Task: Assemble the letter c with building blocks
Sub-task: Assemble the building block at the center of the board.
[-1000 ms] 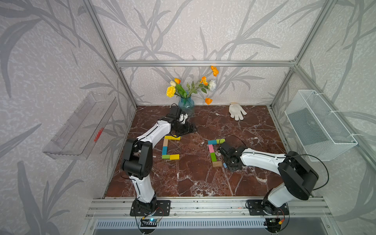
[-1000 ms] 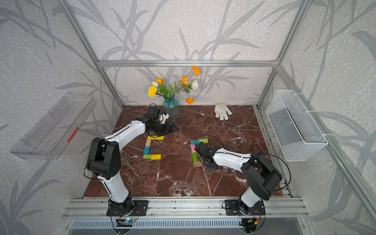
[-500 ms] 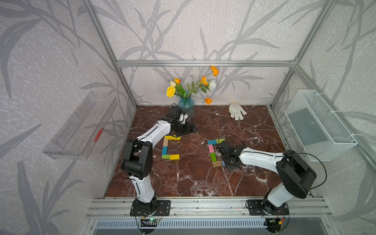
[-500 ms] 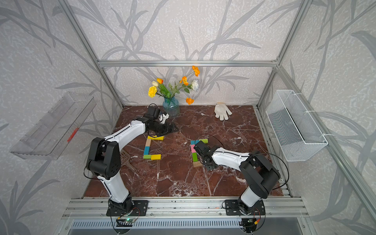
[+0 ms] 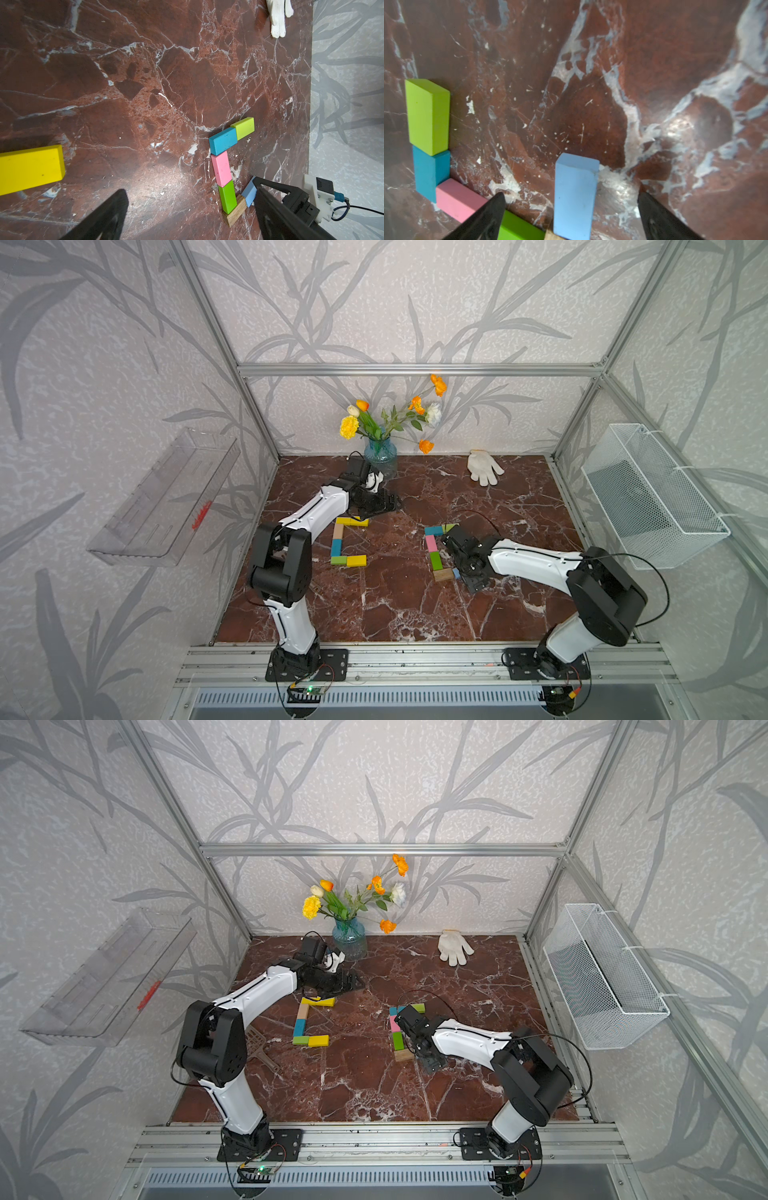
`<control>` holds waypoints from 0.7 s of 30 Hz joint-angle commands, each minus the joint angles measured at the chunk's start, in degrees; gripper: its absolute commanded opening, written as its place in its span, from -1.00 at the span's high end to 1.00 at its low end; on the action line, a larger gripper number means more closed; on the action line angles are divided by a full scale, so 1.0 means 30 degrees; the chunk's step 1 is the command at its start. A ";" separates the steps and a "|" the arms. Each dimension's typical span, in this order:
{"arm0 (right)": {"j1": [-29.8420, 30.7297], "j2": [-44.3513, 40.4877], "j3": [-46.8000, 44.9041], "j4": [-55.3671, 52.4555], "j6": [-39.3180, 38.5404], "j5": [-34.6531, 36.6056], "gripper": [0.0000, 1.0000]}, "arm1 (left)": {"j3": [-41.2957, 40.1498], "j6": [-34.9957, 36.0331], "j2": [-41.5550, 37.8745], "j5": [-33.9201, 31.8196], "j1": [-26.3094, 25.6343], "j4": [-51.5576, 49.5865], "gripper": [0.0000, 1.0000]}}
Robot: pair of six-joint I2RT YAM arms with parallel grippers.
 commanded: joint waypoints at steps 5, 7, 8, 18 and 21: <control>0.0109 -0.2530 0.1842 -0.5763 -0.5399 0.1775 -0.98 | 0.0671 0.0455 0.0175 -0.0224 0.0086 -0.0458 -0.91; 0.0095 -0.3295 0.2177 -0.6692 -0.6566 0.2404 -0.98 | 0.0711 0.0455 0.0182 -0.0220 0.0085 -0.0442 -0.90; 0.0075 -0.3688 0.2114 -0.6884 -0.7028 0.2763 -0.99 | 0.0666 0.0455 0.0158 -0.0222 0.0071 -0.0458 -0.90; -0.3329 -0.8413 -0.1210 -0.4100 -1.5092 -0.0629 -0.17 | 0.0686 0.0543 0.0053 -0.0174 0.0078 -0.0539 -0.91; -0.5219 -0.9268 -0.1741 -0.3866 -1.7797 -0.2635 0.02 | 0.0686 0.0543 -0.0060 -0.0104 0.0086 -0.0560 -0.90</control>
